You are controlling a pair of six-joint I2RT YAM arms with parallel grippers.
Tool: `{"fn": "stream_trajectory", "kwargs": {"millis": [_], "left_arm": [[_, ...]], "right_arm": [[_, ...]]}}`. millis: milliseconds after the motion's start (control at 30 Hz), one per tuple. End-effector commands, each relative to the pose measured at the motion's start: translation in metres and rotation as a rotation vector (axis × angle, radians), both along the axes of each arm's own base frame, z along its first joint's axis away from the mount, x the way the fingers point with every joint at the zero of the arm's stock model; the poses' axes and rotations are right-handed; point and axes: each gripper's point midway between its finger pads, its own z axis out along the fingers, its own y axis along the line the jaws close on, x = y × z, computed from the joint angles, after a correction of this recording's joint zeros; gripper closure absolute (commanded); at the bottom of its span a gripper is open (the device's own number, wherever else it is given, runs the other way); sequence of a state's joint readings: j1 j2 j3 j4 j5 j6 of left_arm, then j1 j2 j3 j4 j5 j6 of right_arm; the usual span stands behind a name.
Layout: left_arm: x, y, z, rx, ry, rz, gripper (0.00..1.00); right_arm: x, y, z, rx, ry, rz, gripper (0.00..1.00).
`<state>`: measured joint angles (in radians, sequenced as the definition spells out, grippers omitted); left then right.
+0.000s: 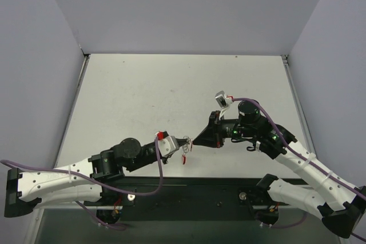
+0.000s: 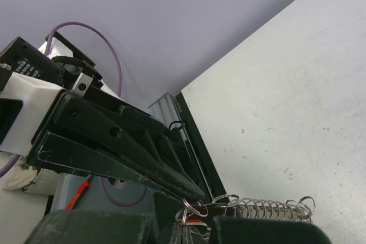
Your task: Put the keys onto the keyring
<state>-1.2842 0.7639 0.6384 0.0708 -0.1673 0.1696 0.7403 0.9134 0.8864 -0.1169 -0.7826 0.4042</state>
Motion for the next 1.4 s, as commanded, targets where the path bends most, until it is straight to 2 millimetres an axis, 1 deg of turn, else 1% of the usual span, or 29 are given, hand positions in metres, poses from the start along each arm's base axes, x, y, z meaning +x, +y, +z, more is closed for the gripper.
{"fn": "stream_trajectory", "kwargs": {"millis": [0,67,200,333,433,533,567,700,767,1100,1367], "left_arm": [[-0.003,0.004,0.047,-0.135,-0.057,-0.004,1.0],[-0.006,0.008,0.053,-0.154,-0.069,-0.016,1.0],[-0.011,0.012,0.054,-0.163,-0.077,-0.037,1.0],[-0.016,0.01,0.057,-0.167,-0.083,-0.066,1.0],[-0.017,0.005,0.054,-0.154,-0.079,-0.072,1.0],[-0.016,0.001,0.05,-0.137,-0.076,-0.071,1.0],[-0.012,0.001,0.05,-0.136,-0.073,-0.051,1.0],[-0.009,0.002,0.051,-0.139,-0.069,-0.03,1.0],[-0.009,0.002,0.052,-0.146,-0.069,-0.028,1.0],[-0.008,-0.005,0.046,-0.118,-0.06,-0.029,1.0],[-0.005,-0.005,0.046,-0.121,-0.06,-0.01,1.0]], "right_arm": [[0.0,0.001,0.017,0.05,-0.043,0.008,1.0],[0.0,0.001,0.017,0.05,-0.046,0.008,1.0],[0.001,0.001,0.017,0.051,-0.05,0.007,1.0],[0.002,0.001,0.017,0.05,-0.048,0.002,1.0],[0.002,0.002,0.018,0.051,-0.047,0.003,1.0],[0.002,0.002,0.019,0.053,-0.045,0.007,1.0],[0.002,0.002,0.018,0.053,-0.044,0.006,1.0],[0.001,0.002,0.017,0.051,-0.038,0.006,1.0],[0.001,0.001,0.017,0.051,-0.037,0.006,1.0],[-0.001,0.0,0.017,0.054,-0.037,0.005,1.0],[-0.001,0.0,0.017,0.055,-0.035,0.006,1.0]]}}
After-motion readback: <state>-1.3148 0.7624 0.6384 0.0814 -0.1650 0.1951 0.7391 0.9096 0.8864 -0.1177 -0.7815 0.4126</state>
